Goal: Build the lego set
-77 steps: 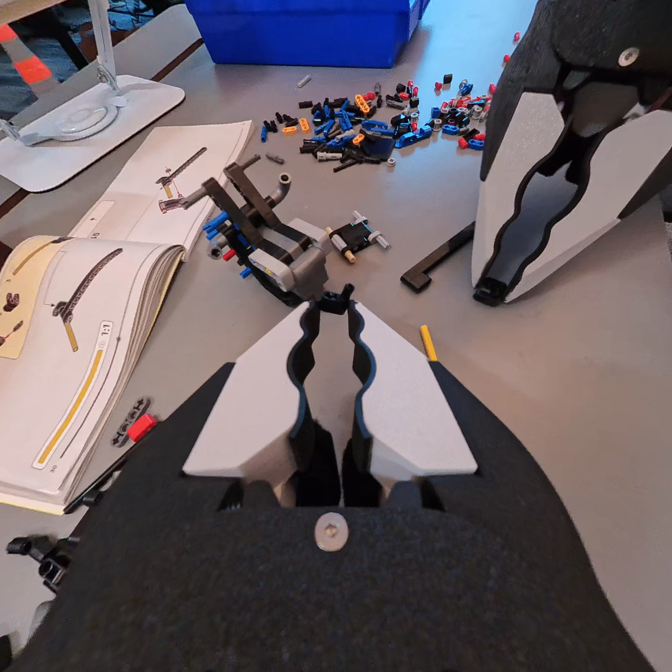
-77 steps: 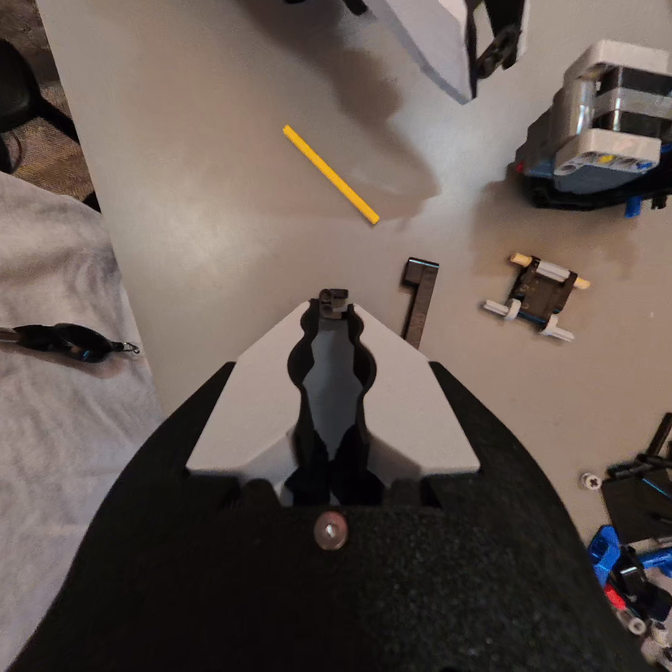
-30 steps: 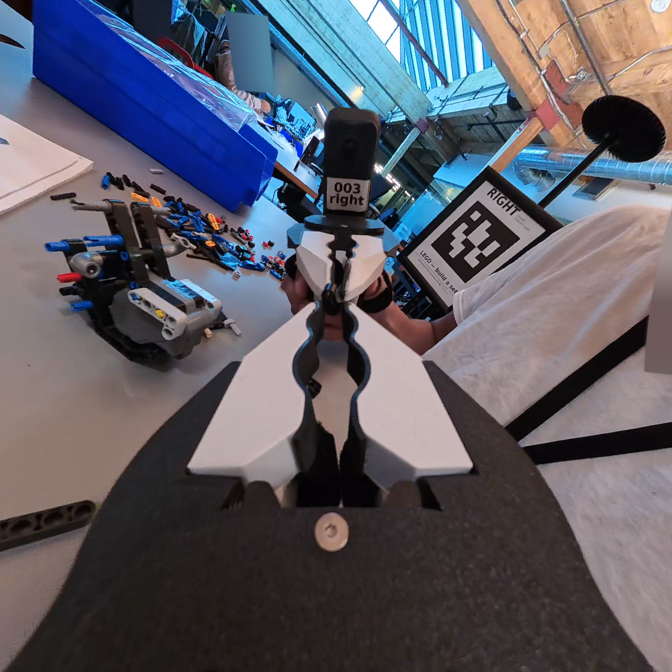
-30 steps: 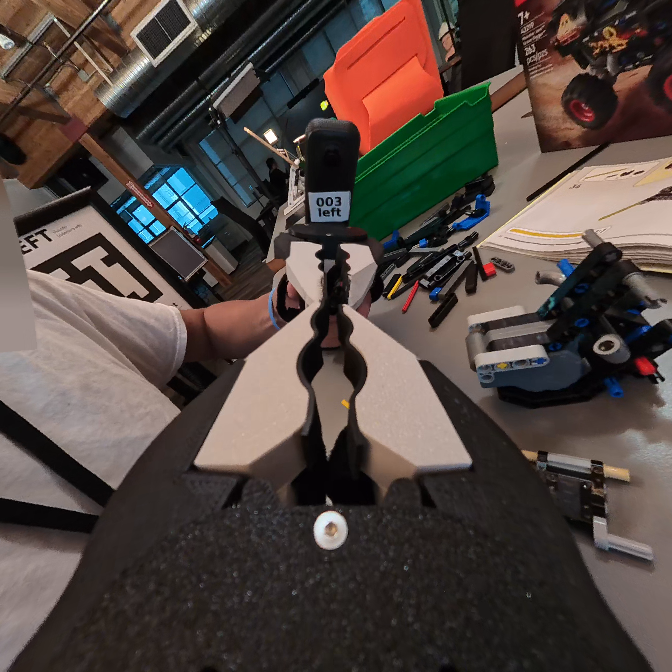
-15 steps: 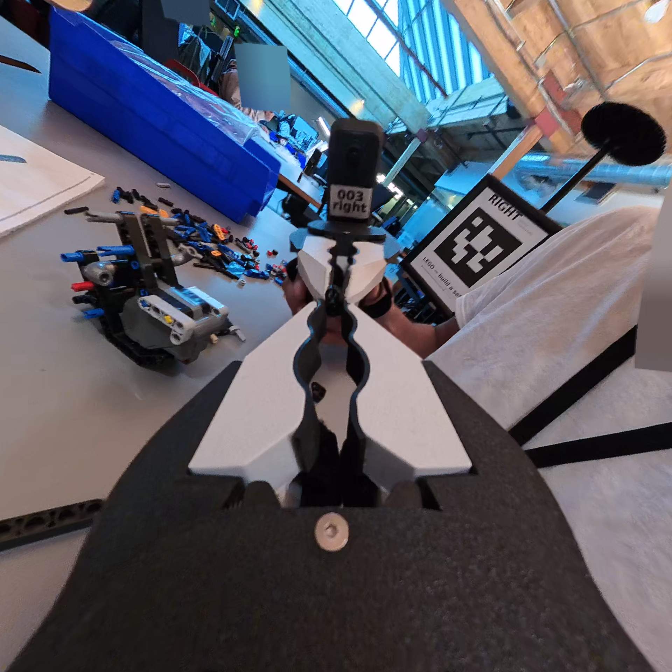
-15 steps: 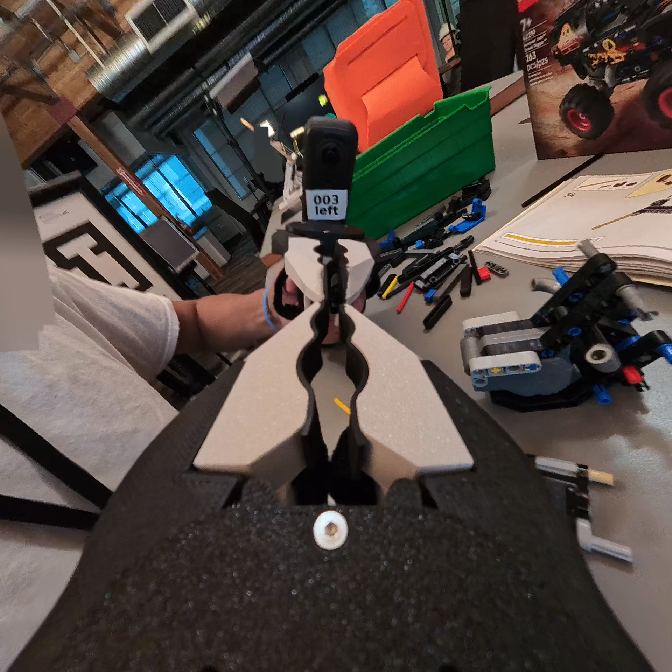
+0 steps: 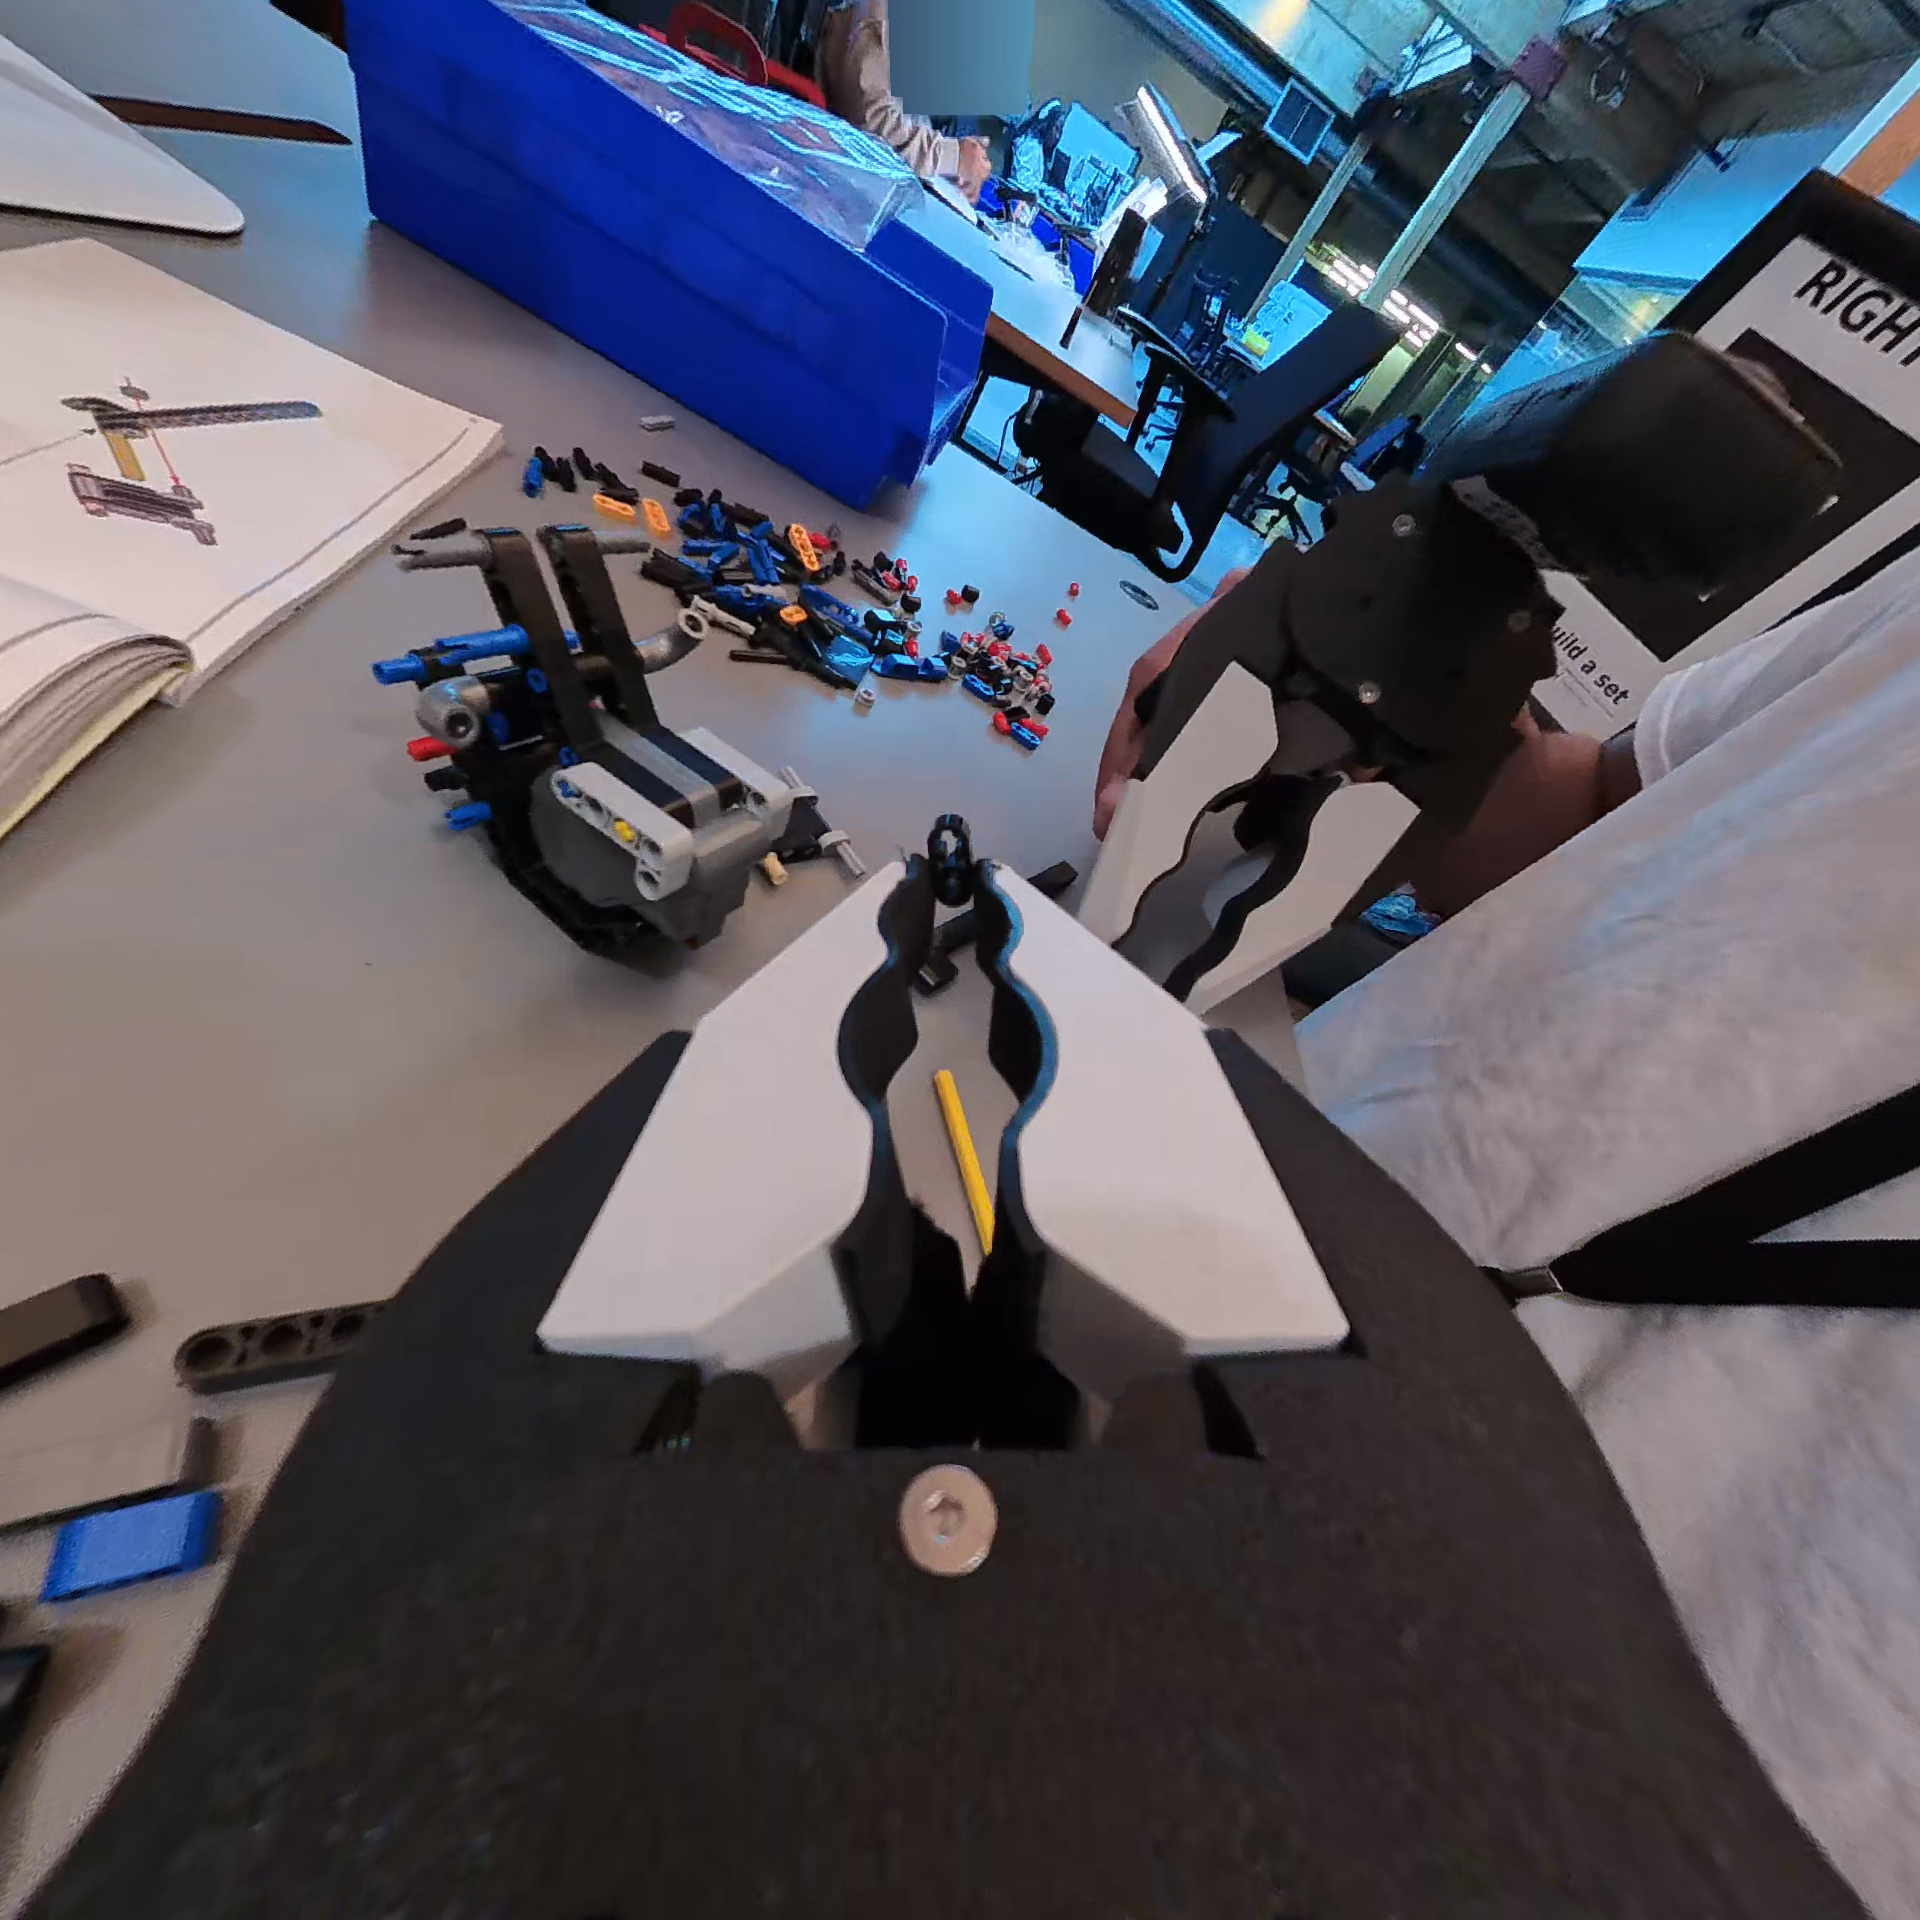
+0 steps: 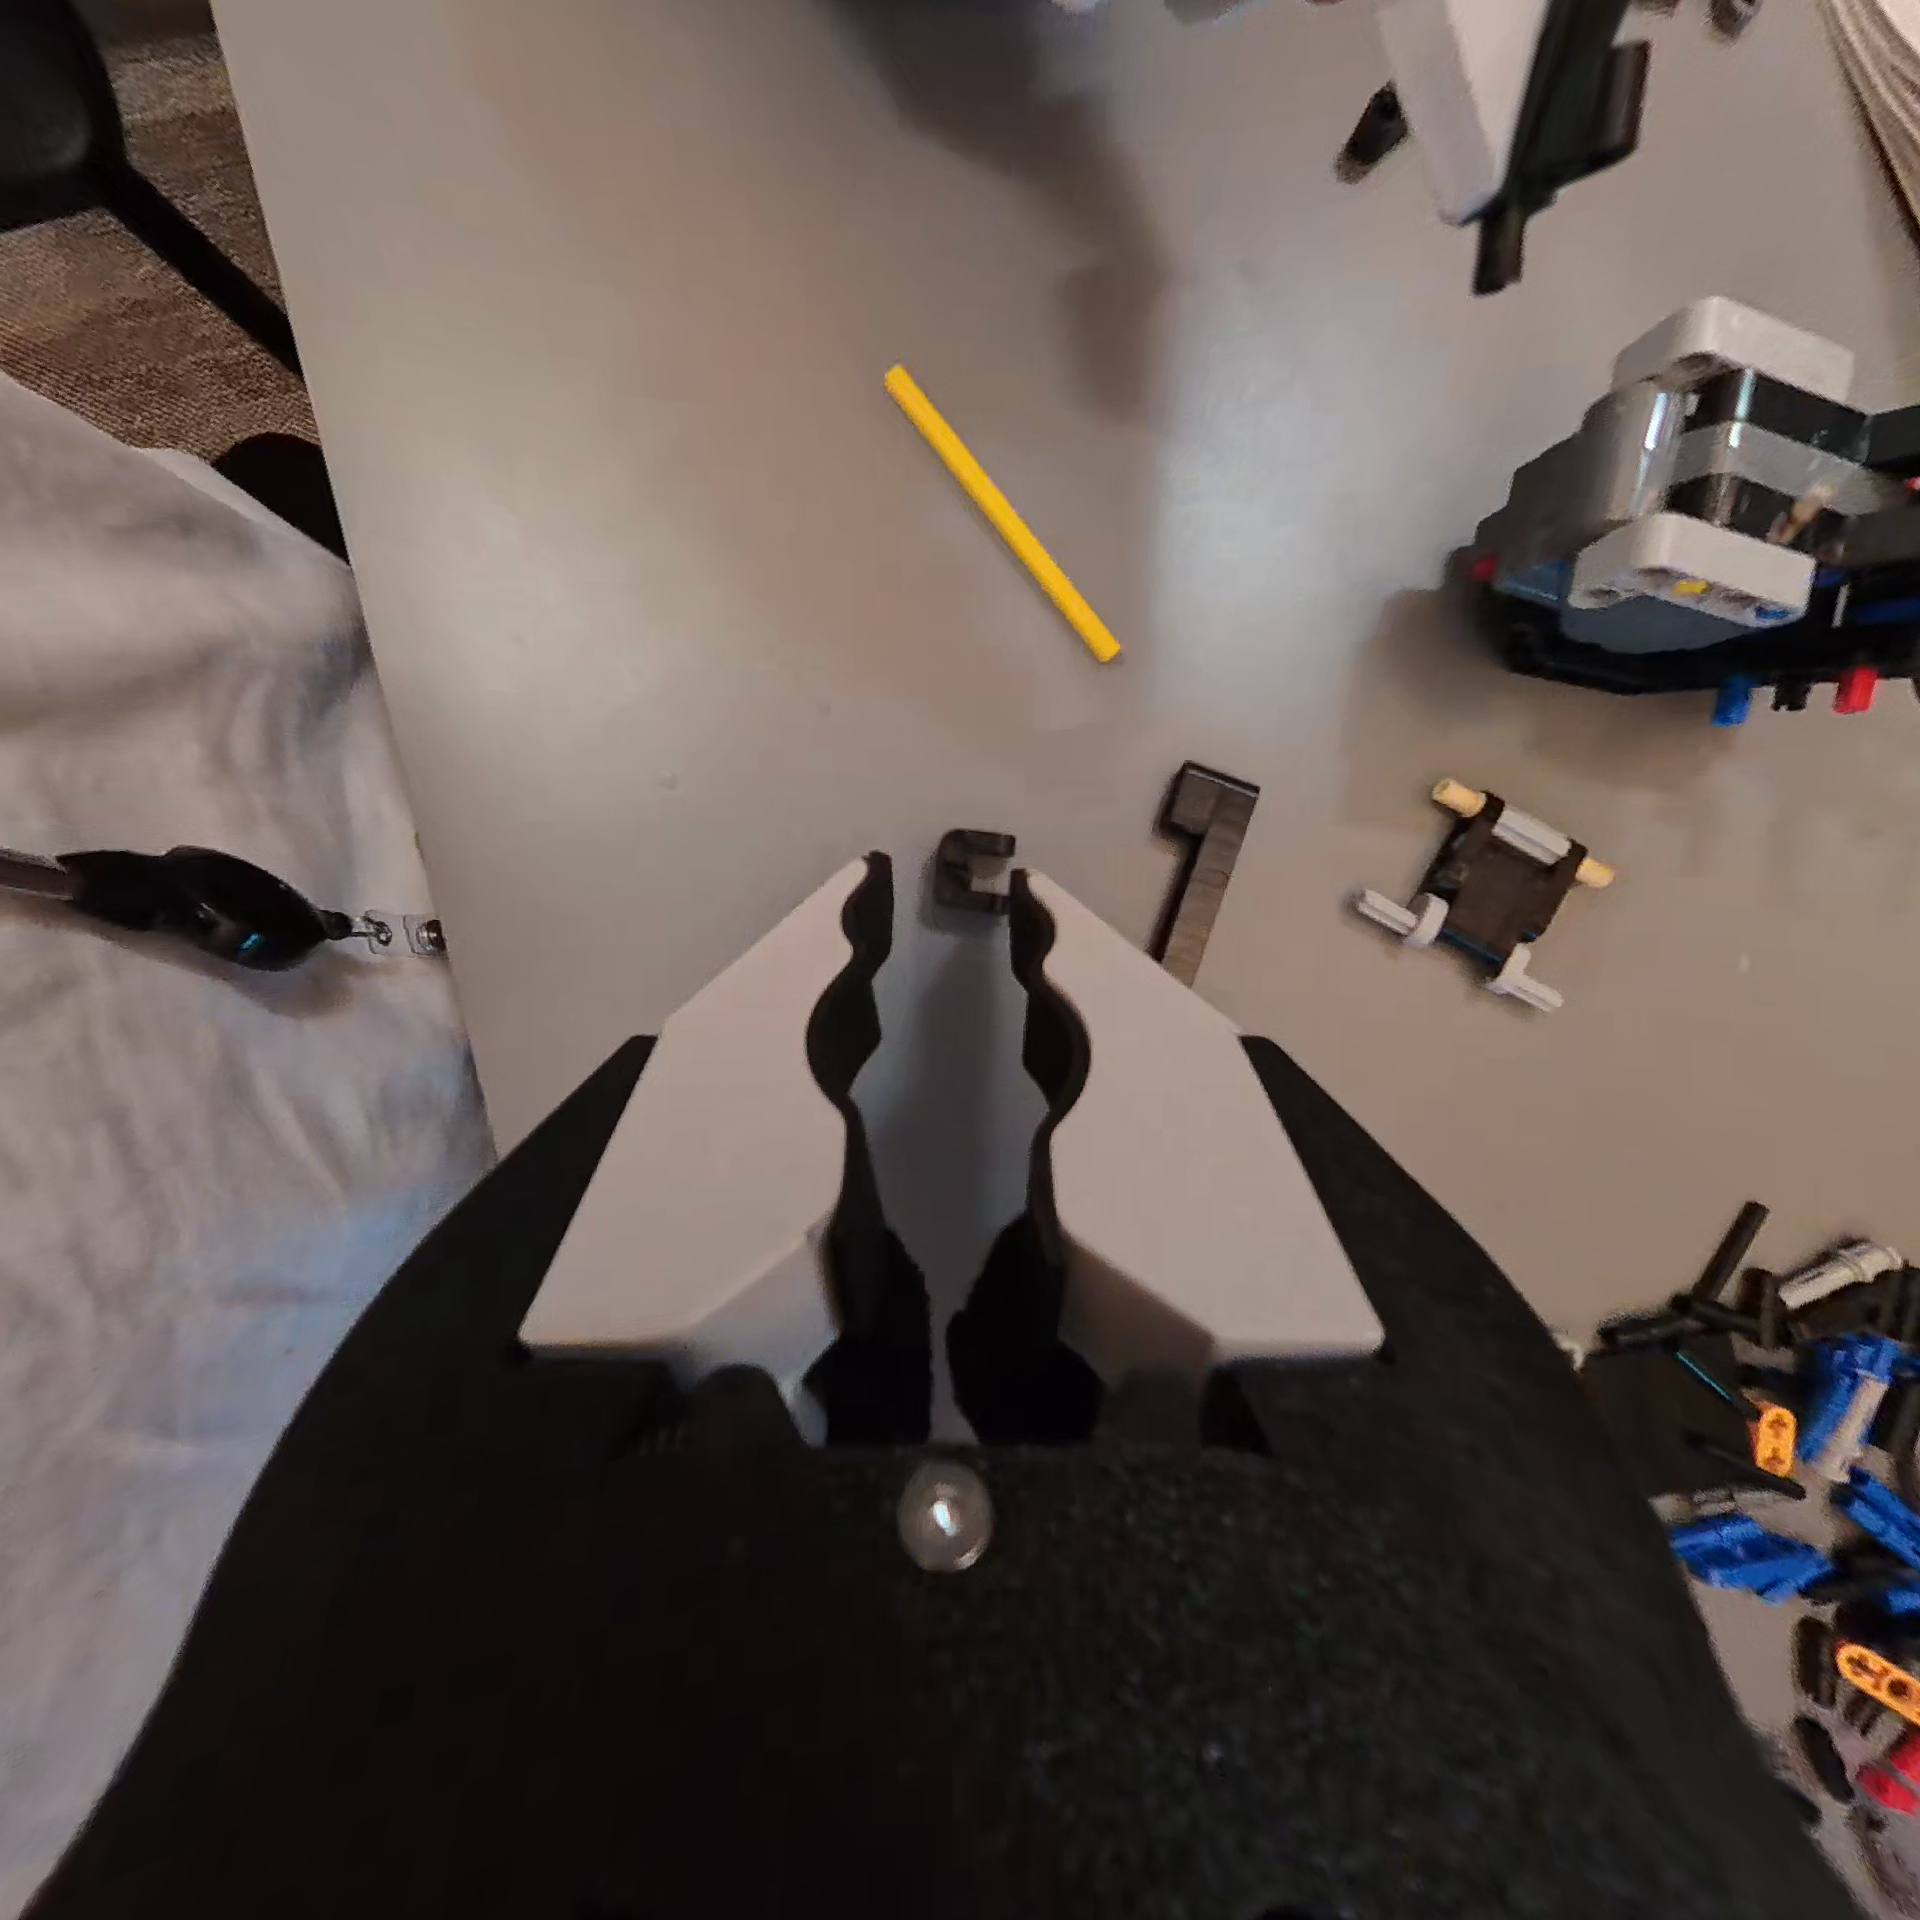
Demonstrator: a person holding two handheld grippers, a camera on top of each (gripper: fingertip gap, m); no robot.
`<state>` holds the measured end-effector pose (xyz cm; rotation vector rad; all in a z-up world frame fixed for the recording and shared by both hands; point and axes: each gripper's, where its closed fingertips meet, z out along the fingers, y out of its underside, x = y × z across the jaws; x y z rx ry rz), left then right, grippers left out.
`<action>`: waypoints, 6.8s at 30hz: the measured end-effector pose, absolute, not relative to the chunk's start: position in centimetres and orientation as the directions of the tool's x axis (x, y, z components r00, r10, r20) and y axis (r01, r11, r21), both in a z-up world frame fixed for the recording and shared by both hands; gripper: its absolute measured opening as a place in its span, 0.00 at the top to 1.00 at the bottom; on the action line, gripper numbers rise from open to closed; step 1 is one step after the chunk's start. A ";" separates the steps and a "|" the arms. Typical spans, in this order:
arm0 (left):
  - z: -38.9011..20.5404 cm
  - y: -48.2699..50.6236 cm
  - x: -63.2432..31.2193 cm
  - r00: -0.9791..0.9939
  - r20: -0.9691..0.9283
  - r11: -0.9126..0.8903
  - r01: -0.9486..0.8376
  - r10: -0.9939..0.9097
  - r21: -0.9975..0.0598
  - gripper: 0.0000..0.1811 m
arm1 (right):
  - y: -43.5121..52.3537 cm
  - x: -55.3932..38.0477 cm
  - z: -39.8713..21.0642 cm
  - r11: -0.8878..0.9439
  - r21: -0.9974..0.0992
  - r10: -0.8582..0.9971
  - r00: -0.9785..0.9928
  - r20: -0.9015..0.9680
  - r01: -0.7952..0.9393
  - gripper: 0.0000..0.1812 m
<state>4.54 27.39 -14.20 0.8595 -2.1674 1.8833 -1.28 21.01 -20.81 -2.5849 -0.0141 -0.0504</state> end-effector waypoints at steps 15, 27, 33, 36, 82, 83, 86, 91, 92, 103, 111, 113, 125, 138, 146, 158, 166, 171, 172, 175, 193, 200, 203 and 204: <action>-13.5 27.6 4.1 -0.843 0.430 0.055 -0.470 -0.324 -0.881 0.97 | 23.0 0.4 -20.2 -0.807 -0.589 -0.014 0.997 0.080 0.036 0.97; -8.4 28.7 4.7 -0.815 0.564 -0.285 -0.513 -0.135 -0.810 0.97 | 28.3 5.3 -9.0 0.149 -0.675 0.158 0.691 -0.705 -0.722 0.97; -8.6 29.0 5.1 -0.791 0.596 -0.304 -0.539 -0.138 -0.785 0.97 | 29.0 5.8 -8.7 0.203 -0.667 0.152 0.696 -0.702 -0.717 0.97; -8.6 29.0 5.1 -0.785 0.604 -0.310 -0.546 -0.135 -0.779 0.97 | 29.2 5.8 -8.6 0.212 -0.671 0.145 0.702 -0.697 -0.710 0.97; -9.2 29.0 5.1 -0.737 0.672 -0.322 -0.621 -0.069 -0.715 0.98 | 29.3 5.9 -9.2 0.169 -0.854 -0.018 0.865 -0.501 -0.491 0.97; -9.3 29.0 5.3 -0.736 0.673 -0.328 -0.619 -0.075 -0.713 0.97 | 29.3 6.0 -9.3 0.178 -0.839 -0.014 0.851 -0.524 -0.514 0.97; -9.1 29.1 5.6 -0.725 0.685 -0.355 -0.623 -0.071 -0.697 0.97 | 29.4 6.3 -9.2 0.217 -0.794 0.001 0.814 -0.581 -0.567 0.97; -9.3 29.1 5.8 -0.756 0.637 -0.339 -0.566 -0.148 -0.751 0.97 | 29.5 6.5 -9.3 0.241 -0.776 -0.013 0.797 -0.604 -0.583 0.96; -9.1 29.1 5.7 -0.764 0.627 -0.335 -0.557 -0.152 -0.760 0.97 | 29.4 6.4 -9.2 0.243 -0.769 -0.002 0.793 -0.610 -0.591 0.96; -9.2 29.1 5.3 -0.708 0.705 -0.334 -0.658 -0.032 -0.675 0.97 | 29.4 6.2 -9.3 0.140 -0.931 -0.173 0.917 -0.358 -0.337 0.96; -9.0 28.8 5.8 -0.708 0.704 -0.393 -0.630 -0.066 -0.670 0.98 | 29.7 6.5 -9.3 0.190 -0.872 -0.173 0.859 -0.482 -0.452 0.97; -8.7 28.8 5.9 -0.725 0.682 -0.405 -0.597 -0.098 -0.693 0.97 | 29.8 6.6 -8.9 0.205 -0.869 -0.172 0.857 -0.485 -0.451 0.97; -8.2 29.0 5.3 -0.755 0.651 -0.371 -0.586 -0.073 -0.720 0.97 | 29.9 5.8 -8.2 0.152 -0.860 -0.018 0.868 -0.496 -0.488 0.96; -10.8 30.1 6.7 -0.557 -0.531 0.478 0.254 -0.639 -0.841 0.97 | 30.5 6.2 -10.0 -0.057 -0.921 -0.221 0.904 -0.366 -0.386 0.82; -10.6 29.5 6.2 -0.398 -0.713 0.621 0.352 -0.577 -0.700 0.97 | 30.4 5.9 -10.4 -0.096 -0.948 -0.242 0.931 -0.274 -0.303 0.90; -10.7 29.1 6.3 -0.503 -0.594 0.525 0.290 -0.628 -0.800 0.92 | 30.3 5.9 -10.4 -0.069 -0.973 -0.298 0.936 -0.188 -0.218 0.90; -11.1 29.0 6.2 -0.514 -0.606 0.538 0.296 -0.607 -0.789 0.97 | 30.2 5.8 -10.8 -0.023 -0.960 -0.240 0.934 -0.266 -0.279 0.90; -11.5 29.1 6.5 -0.447 -0.696 0.625 0.320 -0.563 -0.712 0.97 | 30.2 5.9 -11.1 -0.033 -0.945 -0.239 0.921 -0.308 -0.325 0.90; -11.6 29.1 6.5 -0.418 -0.726 0.655 0.327 -0.546 -0.681 0.97 | 30.2 5.9 -11.3 -0.042 -0.948 -0.240 0.924 -0.298 -0.317 0.90; -11.5 29.2 6.5 -0.360 -0.776 0.695 0.352 -0.518 -0.627 0.96 | 30.3 5.8 -11.2 -0.049 -0.963 -0.243 0.939 -0.245 -0.264 0.90; -12.6 28.3 6.0 -0.470 -0.721 0.649 0.340 -0.509 -0.680 0.92 | 30.7 4.7 -12.3 -0.170 -0.978 -0.247 0.966 -0.076 -0.121 0.92; -12.8 29.1 6.9 -0.447 -0.720 0.673 0.294 -0.530 -0.678 0.85 | 30.4 5.3 -12.3 -0.134 -0.976 -0.250 0.959 -0.135 -0.172 0.91; -12.7 30.2 7.4 -0.438 -0.704 0.671 0.261 -0.559 -0.694 0.80 | 29.9 5.7 -12.0 -0.057 -0.950 -0.214 0.933 -0.288 -0.306 0.92; -12.1 30.2 7.2 -0.421 -0.712 0.660 0.290 -0.563 -0.693 0.81 | 29.7 5.9 -11.8 -0.021 -0.928 -0.188 0.913 -0.363 -0.373 0.91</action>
